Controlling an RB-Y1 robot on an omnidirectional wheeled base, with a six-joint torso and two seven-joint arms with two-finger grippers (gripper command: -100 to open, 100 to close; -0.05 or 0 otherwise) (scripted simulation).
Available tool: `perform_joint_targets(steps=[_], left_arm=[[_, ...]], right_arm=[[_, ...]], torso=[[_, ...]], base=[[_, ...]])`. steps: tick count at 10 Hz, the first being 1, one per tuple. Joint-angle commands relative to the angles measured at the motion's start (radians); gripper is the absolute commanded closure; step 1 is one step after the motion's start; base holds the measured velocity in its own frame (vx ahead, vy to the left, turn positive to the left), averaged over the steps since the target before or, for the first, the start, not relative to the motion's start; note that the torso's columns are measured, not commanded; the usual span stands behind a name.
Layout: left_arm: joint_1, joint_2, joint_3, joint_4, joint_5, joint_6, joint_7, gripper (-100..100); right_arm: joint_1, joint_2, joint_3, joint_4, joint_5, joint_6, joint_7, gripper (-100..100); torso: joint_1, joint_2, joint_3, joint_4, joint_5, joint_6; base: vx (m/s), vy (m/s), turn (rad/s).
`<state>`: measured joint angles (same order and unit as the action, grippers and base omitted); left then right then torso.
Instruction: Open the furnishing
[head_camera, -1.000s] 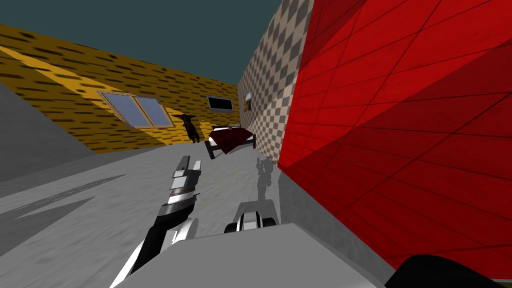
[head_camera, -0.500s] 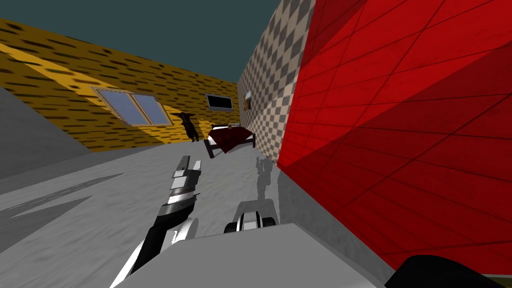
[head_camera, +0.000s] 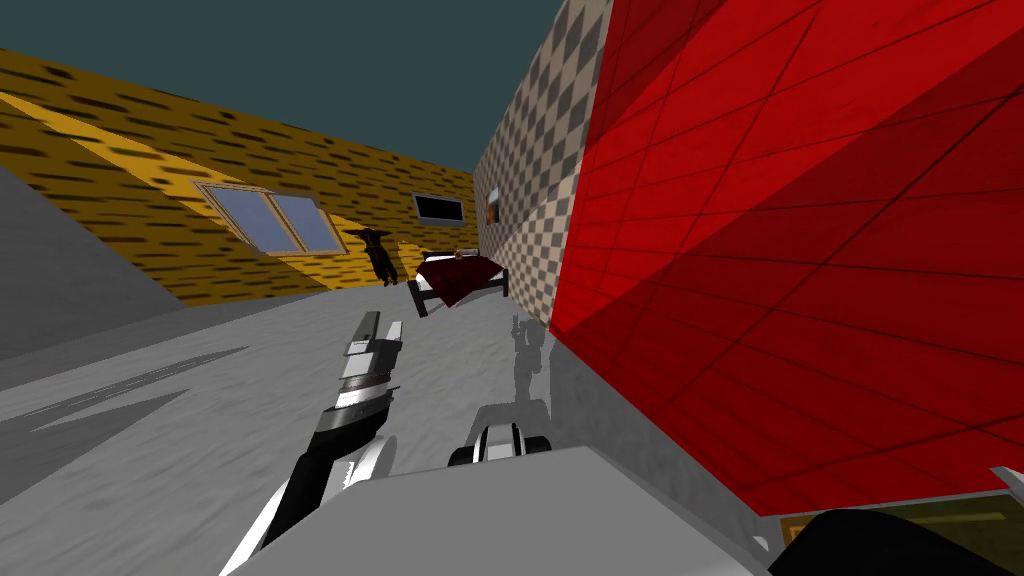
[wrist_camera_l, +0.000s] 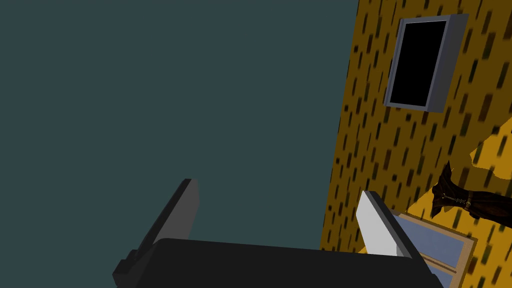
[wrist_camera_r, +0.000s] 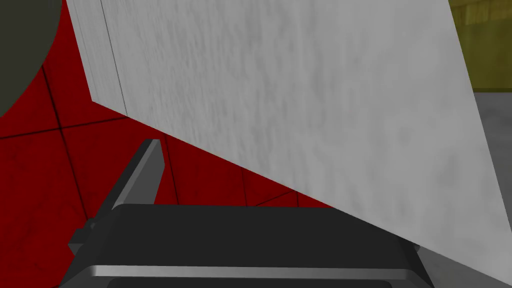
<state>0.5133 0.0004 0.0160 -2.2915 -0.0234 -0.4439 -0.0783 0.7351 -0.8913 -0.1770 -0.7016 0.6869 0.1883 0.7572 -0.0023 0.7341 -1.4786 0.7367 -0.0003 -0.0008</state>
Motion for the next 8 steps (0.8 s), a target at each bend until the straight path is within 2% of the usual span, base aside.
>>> perform_joint_targets(steps=[1,3,6,8], left_arm=[[0.000,0.000,0.000,0.000,0.000,0.000,0.000,0],[0.000,0.000,0.000,0.000,0.000,0.000,0.000,0],[0.001,0.000,0.000,0.000,0.000,0.000,0.000,0],[0.000,0.000,0.000,0.000,0.000,0.000,0.000,0]], right_arm=[[-0.002,0.002,0.000,0.002,0.002,0.002,0.000,100],[0.002,-0.002,0.000,0.007,-0.004,-0.003,-0.002,100],[0.007,-0.007,0.000,0.015,-0.013,-0.009,-0.006,100],[0.006,-0.002,0.004,0.015,-0.020,-0.006,-0.007,100]], torso=[[0.003,0.001,0.001,0.000,0.000,0.001],[0.007,-0.002,0.000,0.000,0.001,-0.001],[0.006,-0.002,-0.001,0.000,0.002,-0.002],[0.004,0.008,0.003,0.001,0.005,0.001]], base=[[-0.006,-0.012,-0.003],[0.109,0.051,0.023],[0.190,0.096,0.030],[0.101,0.067,0.042]])
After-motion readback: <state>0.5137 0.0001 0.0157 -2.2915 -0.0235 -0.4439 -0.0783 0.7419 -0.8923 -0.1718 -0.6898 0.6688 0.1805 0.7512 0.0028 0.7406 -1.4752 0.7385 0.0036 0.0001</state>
